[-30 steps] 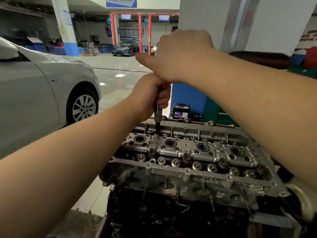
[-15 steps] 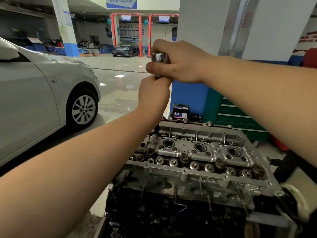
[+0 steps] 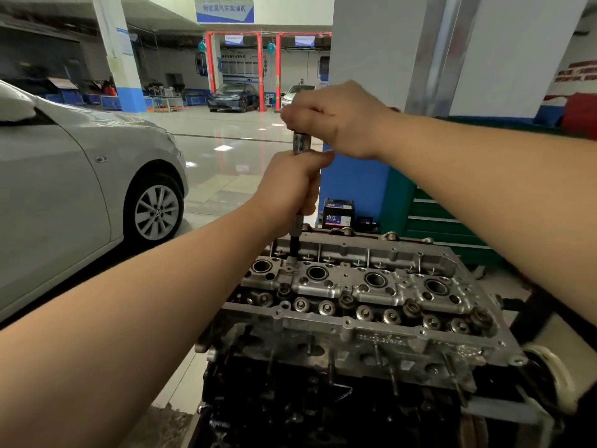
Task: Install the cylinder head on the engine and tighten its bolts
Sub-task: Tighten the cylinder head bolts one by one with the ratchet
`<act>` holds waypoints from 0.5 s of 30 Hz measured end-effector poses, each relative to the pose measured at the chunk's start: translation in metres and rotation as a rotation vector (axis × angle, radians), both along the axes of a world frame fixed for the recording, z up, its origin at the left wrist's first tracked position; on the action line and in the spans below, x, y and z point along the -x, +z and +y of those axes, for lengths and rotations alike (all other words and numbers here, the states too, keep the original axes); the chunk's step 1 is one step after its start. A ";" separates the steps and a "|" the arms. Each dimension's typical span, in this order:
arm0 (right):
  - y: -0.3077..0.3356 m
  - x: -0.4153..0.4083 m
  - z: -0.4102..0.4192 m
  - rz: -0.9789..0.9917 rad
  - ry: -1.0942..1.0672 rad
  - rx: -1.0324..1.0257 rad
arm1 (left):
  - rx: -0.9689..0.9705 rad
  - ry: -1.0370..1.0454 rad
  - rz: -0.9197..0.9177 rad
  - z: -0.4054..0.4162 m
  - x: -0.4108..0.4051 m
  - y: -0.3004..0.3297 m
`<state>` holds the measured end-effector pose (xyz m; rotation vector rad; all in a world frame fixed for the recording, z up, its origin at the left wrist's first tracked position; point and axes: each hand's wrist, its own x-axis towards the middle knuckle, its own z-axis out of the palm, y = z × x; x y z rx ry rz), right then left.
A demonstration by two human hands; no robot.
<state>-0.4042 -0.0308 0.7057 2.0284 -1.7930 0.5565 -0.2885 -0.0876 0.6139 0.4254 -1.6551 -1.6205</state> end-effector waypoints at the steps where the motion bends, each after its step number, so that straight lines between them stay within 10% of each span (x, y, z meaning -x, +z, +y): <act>1: -0.003 0.001 0.002 -0.122 0.044 -0.058 | 0.015 -0.070 -0.014 -0.003 -0.003 0.000; 3: -0.008 -0.003 0.001 -0.192 0.029 -0.064 | 0.010 -0.116 -0.018 -0.008 -0.007 0.000; 8: -0.004 -0.031 0.005 0.354 -0.461 0.151 | 0.032 0.326 0.035 0.005 0.007 -0.005; 15: 0.001 -0.003 0.007 0.186 -0.143 0.050 | 0.012 0.301 -0.019 0.014 0.008 0.000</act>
